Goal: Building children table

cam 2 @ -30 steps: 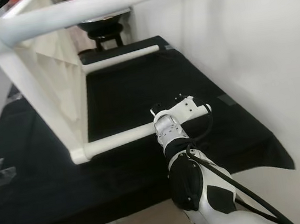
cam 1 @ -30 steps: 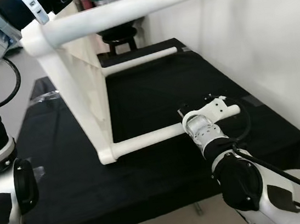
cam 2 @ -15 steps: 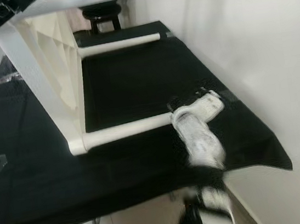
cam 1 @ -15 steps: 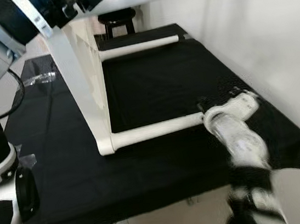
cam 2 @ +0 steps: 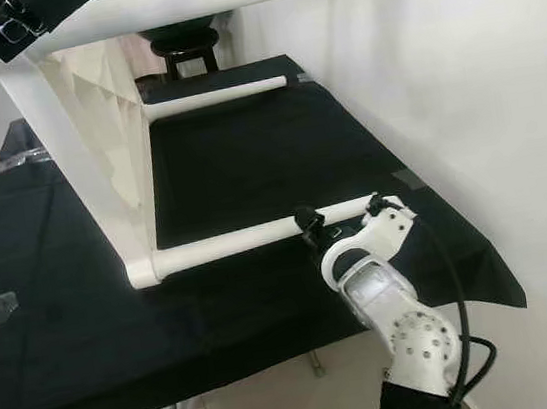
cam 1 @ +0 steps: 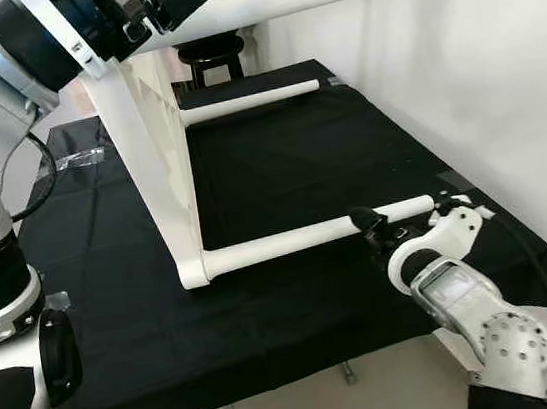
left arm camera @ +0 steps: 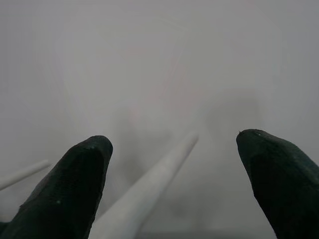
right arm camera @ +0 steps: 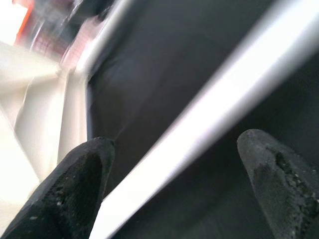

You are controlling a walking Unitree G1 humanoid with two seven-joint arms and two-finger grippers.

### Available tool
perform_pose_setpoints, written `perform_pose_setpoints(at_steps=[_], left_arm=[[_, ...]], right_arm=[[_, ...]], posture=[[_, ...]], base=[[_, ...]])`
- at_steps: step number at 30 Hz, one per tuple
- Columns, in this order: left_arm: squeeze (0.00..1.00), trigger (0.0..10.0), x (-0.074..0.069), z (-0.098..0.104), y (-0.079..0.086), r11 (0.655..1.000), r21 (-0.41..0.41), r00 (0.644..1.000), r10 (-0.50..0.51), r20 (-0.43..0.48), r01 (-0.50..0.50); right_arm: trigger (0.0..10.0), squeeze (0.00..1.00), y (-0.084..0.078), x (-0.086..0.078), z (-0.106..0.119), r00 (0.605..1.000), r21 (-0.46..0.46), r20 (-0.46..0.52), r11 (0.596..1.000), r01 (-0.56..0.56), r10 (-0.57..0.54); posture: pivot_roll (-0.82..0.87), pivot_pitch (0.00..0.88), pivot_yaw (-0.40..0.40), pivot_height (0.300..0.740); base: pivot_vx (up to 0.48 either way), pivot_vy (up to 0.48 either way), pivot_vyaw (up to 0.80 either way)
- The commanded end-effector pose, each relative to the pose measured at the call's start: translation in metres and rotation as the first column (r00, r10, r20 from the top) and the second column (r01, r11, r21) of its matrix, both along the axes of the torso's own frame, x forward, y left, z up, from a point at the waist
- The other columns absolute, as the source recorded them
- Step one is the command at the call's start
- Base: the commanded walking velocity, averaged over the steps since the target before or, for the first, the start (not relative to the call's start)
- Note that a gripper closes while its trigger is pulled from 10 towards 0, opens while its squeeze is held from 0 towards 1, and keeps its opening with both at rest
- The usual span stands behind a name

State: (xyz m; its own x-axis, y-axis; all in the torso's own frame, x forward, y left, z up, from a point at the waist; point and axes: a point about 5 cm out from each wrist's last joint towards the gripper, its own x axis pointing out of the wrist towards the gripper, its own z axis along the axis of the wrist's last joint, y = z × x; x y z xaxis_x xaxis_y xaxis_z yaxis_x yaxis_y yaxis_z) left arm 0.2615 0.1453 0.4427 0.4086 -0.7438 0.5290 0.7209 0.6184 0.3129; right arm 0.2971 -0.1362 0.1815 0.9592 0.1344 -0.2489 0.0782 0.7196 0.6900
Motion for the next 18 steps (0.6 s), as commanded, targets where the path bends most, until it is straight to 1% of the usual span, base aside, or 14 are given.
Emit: perform_pose_setpoints(at_steps=[1, 2, 4, 5, 7, 8, 9, 10, 12, 14, 15, 16, 17, 18], left_arm=[[0.00, 10.0, -0.001, -0.007, -0.002, 0.996, -0.002, 0.993, -0.094, -0.069, 0.094], [0.00, 10.0, -0.001, -0.007, -0.002, 0.996, -0.002, 0.993, -0.094, -0.069, 0.094], [0.00, 10.0, -0.011, -0.019, -0.009, 0.975, 0.066, 0.975, -0.208, -0.080, 0.213], [0.00, 10.0, -0.011, -0.019, -0.009, 0.975, 0.066, 0.975, -0.208, -0.080, 0.213], [0.00, 10.0, -0.021, -0.032, -0.017, 0.935, 0.078, 0.935, -0.336, -0.115, 0.346], [0.00, 10.0, -0.021, -0.032, -0.017, 0.935, 0.078, 0.935, -0.336, -0.115, 0.346], [0.00, 10.0, -0.026, -0.038, -0.019, 0.912, 0.071, 0.910, -0.393, -0.131, 0.405], [0.00, 10.0, -0.028, -0.045, -0.020, 0.904, 0.064, 0.899, -0.410, -0.152, 0.423], [0.00, 10.0, -0.029, -0.049, -0.021, 0.903, 0.059, 0.897, -0.412, -0.163, 0.425], [0.00, 10.0, -0.018, -0.071, -0.018, 0.945, 0.025, 0.922, -0.311, -0.230, 0.325], [0.00, 10.0, -0.018, -0.071, -0.018, 0.945, 0.025, 0.922, -0.311, -0.230, 0.325], [0.00, 10.0, -0.010, -0.086, -0.014, 0.968, -0.004, 0.929, -0.241, -0.282, 0.250], [0.00, 10.0, -0.010, -0.086, -0.014, 0.968, -0.004, 0.929, -0.241, -0.282, 0.250], [0.00, 10.0, -0.004, -0.101, -0.011, 0.983, -0.026, 0.926, -0.181, -0.332, 0.183]], right_arm=[[10.0, 0.00, 0.009, 0.011, 0.011, 0.994, -0.100, 0.095, 0.994, -0.037, 0.046], [10.0, 0.00, 0.009, 0.011, 0.011, 0.994, -0.100, 0.095, 0.994, -0.037, 0.046], [10.0, 0.00, 0.013, 0.019, 0.017, 0.988, -0.146, 0.138, 0.988, -0.046, 0.066], [10.0, 0.00, 0.013, 0.019, 0.017, 0.988, -0.146, 0.138, 0.988, -0.046, 0.066], [10.0, 0.00, 0.018, 0.026, 0.021, 0.983, -0.179, 0.159, 0.982, -0.059, 0.088], [10.0, 0.00, 0.018, 0.026, 0.021, 0.983, -0.179, 0.159, 0.982, -0.059, 0.088], [10.0, 0.00, 0.021, 0.029, 0.022, 0.981, -0.198, 0.169, 0.978, -0.061, 0.096], [10.0, 0.00, 0.022, 0.033, 0.024, 0.979, -0.228, 0.182, 0.972, -0.052, 0.095], [10.0, 0.00, 0.022, 0.035, 0.024, 0.976, -0.252, 0.196, 0.967, -0.044, 0.096], [10.0, 0.00, 0.015, 0.044, 0.026, 0.971, -0.354, 0.230, 0.935, 0.019, 0.067], [10.0, 0.00, 0.015, 0.044, 0.026, 0.971, -0.354, 0.230, 0.935, 0.019, 0.067], [10.0, 0.00, 0.009, 0.049, 0.029, 0.967, -0.399, 0.249, 0.915, 0.057, 0.048], [10.0, 0.00, 0.009, 0.049, 0.029, 0.967, -0.399, 0.249, 0.915, 0.057, 0.048], [10.0, 0.00, 0.005, 0.053, 0.031, 0.963, -0.432, 0.268, 0.897, 0.089, 0.033]], posture=[[0.03, 0.005, 0.018, 0.740], [0.03, 0.005, 0.018, 0.740], [0.03, 0.000, 0.019, 0.740], [0.03, 0.000, 0.019, 0.740], [0.04, 0.000, 0.019, 0.740], [0.04, 0.000, 0.019, 0.740], [0.04, 0.000, 0.020, 0.740], [0.04, 0.000, 0.020, 0.740], [0.04, 0.000, 0.020, 0.740], [0.05, 0.000, 0.028, 0.740], [0.05, 0.000, 0.028, 0.740], [0.05, 0.000, 0.033, 0.740], [0.05, 0.000, 0.033, 0.740], [0.05, 0.000, 0.034, 0.740]], base=[[0.000, 0.000, 0.00], [0.000, 0.000, 0.00], [0.000, 0.000, 0.00], [0.000, 0.000, 0.00], [0.000, 0.000, 0.00], [0.000, 0.000, 0.00], [0.000, 0.000, 0.00], [0.000, 0.000, 0.00], [0.000, 0.000, 0.00], [0.000, 0.000, 0.00], [0.000, 0.000, 0.00], [0.000, 0.000, 0.00], [0.000, 0.000, 0.00], [0.000, 0.000, 0.00]])
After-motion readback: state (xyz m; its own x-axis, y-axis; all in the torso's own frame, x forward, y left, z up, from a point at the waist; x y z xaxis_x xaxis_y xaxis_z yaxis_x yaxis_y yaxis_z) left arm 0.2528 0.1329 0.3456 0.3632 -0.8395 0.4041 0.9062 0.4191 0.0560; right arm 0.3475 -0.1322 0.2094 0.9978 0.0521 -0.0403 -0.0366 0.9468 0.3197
